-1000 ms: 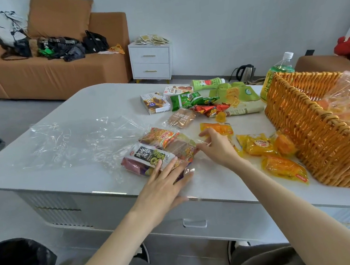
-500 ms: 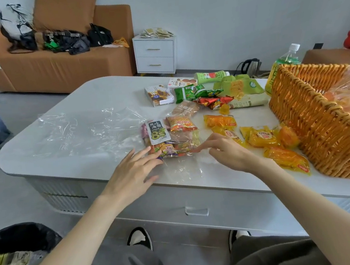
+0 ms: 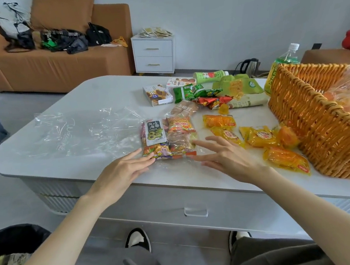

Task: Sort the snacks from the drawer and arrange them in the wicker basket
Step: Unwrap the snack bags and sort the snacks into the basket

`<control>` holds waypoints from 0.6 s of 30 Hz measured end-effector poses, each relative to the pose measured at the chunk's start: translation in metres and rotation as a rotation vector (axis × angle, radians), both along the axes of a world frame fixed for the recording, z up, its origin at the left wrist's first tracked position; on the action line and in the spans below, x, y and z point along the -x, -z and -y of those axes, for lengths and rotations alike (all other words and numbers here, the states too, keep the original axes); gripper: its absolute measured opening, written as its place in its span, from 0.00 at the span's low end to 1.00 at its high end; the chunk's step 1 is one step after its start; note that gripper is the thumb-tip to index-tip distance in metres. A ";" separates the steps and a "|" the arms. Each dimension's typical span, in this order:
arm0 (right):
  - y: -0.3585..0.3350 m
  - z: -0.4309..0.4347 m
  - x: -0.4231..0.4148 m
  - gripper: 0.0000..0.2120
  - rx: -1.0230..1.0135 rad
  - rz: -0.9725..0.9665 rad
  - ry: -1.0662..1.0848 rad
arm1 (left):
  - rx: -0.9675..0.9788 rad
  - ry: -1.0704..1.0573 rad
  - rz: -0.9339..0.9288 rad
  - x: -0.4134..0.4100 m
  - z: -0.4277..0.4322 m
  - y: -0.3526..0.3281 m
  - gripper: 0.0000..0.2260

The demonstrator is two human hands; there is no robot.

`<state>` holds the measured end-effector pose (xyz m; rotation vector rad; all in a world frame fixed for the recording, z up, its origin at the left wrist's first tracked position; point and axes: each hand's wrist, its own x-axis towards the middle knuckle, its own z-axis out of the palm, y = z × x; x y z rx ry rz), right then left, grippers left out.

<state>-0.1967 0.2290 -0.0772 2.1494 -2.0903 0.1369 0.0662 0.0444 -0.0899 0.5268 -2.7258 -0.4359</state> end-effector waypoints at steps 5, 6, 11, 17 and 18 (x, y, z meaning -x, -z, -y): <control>0.001 -0.005 -0.003 0.13 -0.152 0.614 0.172 | -0.478 -0.003 -0.053 -0.001 0.012 0.006 0.14; -0.001 -0.004 -0.005 0.13 -0.136 0.713 0.171 | -0.573 -0.014 -0.084 0.001 0.012 0.004 0.13; -0.011 0.005 -0.016 0.09 0.065 1.082 0.213 | -0.794 -0.131 -0.266 0.010 0.008 -0.007 0.08; -0.013 0.012 -0.024 0.12 0.195 1.203 0.281 | -0.867 -0.267 -0.400 0.022 0.001 -0.013 0.10; -0.012 0.012 -0.024 0.13 0.205 1.194 0.303 | -0.874 -0.283 -0.400 0.022 0.001 -0.012 0.11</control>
